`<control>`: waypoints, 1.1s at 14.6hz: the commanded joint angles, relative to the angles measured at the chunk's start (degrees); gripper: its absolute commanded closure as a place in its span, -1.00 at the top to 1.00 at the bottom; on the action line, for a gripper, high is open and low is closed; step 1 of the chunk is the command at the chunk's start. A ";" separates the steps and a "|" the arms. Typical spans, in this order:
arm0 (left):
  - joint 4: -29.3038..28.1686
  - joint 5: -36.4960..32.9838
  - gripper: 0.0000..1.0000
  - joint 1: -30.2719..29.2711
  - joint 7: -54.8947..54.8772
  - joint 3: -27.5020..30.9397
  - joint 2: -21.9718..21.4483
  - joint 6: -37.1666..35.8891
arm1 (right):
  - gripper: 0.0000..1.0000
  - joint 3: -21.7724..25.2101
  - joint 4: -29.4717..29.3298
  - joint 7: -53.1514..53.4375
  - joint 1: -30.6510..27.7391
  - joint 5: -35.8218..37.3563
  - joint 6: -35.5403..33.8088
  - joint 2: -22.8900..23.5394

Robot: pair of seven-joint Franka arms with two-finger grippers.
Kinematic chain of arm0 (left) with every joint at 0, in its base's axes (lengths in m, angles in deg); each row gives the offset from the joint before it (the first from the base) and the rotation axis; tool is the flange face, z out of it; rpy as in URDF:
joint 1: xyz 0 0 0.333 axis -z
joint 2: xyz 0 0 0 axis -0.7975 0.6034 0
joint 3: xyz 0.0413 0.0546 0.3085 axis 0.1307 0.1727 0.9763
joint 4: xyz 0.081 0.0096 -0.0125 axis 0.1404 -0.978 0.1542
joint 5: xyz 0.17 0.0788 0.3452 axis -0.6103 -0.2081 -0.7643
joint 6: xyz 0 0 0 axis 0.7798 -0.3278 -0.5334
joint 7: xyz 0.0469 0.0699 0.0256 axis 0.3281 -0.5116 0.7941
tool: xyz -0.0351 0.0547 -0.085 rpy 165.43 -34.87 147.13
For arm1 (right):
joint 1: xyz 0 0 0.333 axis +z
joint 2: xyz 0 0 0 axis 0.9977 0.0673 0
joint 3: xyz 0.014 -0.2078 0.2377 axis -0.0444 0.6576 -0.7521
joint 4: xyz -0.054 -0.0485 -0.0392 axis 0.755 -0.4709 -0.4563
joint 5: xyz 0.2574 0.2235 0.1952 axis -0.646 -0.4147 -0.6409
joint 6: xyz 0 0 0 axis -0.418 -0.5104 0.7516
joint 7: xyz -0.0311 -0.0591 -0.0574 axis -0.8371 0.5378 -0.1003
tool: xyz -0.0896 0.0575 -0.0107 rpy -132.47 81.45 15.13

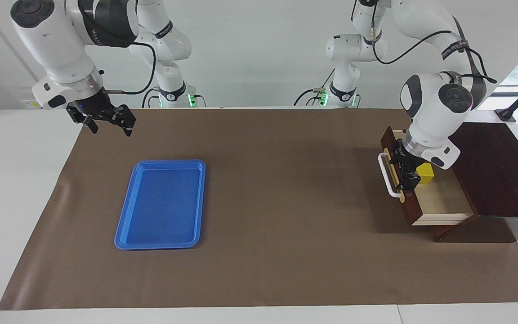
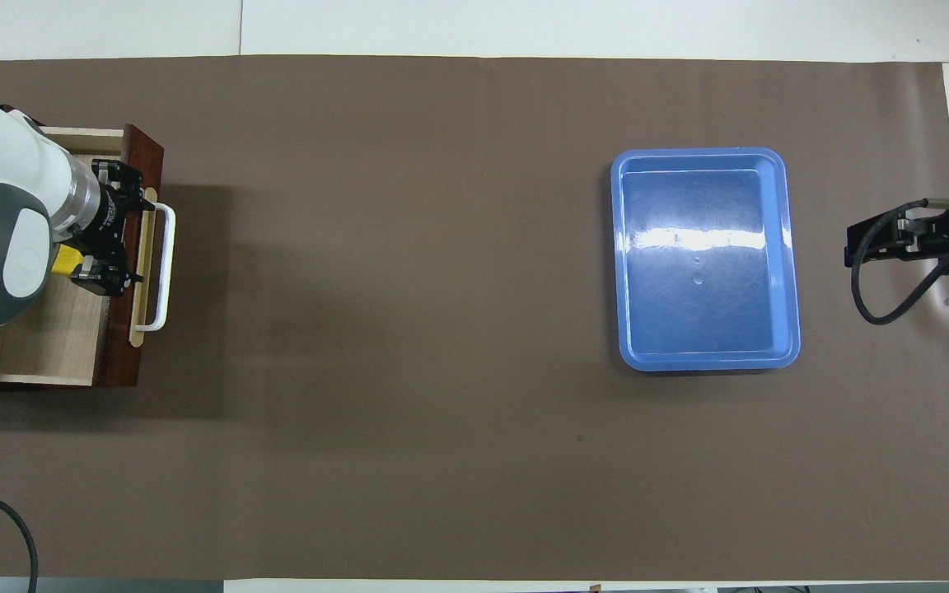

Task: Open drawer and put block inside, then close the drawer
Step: 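Lower the block into the drawer and open the left gripper, then push the drawer shut with the left gripper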

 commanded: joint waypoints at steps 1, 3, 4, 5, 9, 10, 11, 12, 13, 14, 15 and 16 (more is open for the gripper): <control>-0.31 -1.53 1.00 -3.29 -2.01 0.08 -0.95 1.33 | 1.00 -1.10 -2.84 0.93 -1.45 -0.34 -2.26 1.79; -0.22 -1.53 1.00 -5.49 -3.84 -0.01 -0.86 1.77 | 1.00 -1.10 -2.75 0.93 -1.80 -0.25 -2.96 1.79; -0.31 -1.53 1.00 -6.55 -5.95 -0.01 -0.95 1.86 | 1.00 -1.10 -2.84 0.75 -1.80 -0.17 -3.40 1.79; -0.40 -1.53 1.00 -7.43 -7.36 -0.01 -0.95 1.95 | 1.00 -1.10 -2.75 0.75 -1.80 -0.16 -3.40 1.70; -0.93 -1.53 1.00 -10.33 -9.92 -0.01 -1.04 3.26 | 1.00 -1.01 -2.40 0.66 -1.63 -0.16 -3.23 1.52; -0.93 -1.53 1.00 -11.03 -10.71 -0.01 -1.13 3.62 | 1.00 -0.75 -2.23 0.66 -1.89 -0.16 -3.23 1.35; -1.02 -1.53 1.00 -11.91 -11.85 -0.01 -1.13 3.79 | 1.00 -0.58 -2.14 0.84 -1.98 -0.16 -3.40 1.09; -1.02 -1.53 1.00 -12.27 -12.73 -0.01 -1.13 3.88 | 1.00 -0.57 -1.96 0.75 -2.24 -0.16 -3.40 0.82; -1.02 -1.53 1.00 -13.23 -13.52 -0.01 -1.13 3.97 | 1.00 -0.66 -1.96 0.75 -2.15 -0.16 -3.40 0.82; -1.02 -1.53 1.00 -13.84 -14.05 -0.01 -1.13 4.06 | 1.00 -0.66 -1.96 0.75 -1.98 -0.16 -3.40 0.82; -0.93 -1.53 1.00 -13.94 -14.14 -0.01 -1.13 4.06 | 1.00 -0.66 -1.96 0.75 -1.80 -0.16 -3.40 0.82; -0.93 -1.53 1.00 -13.94 -14.14 -0.01 -1.13 3.97 | 1.00 -0.66 -1.96 0.75 -1.80 -0.08 -3.40 0.82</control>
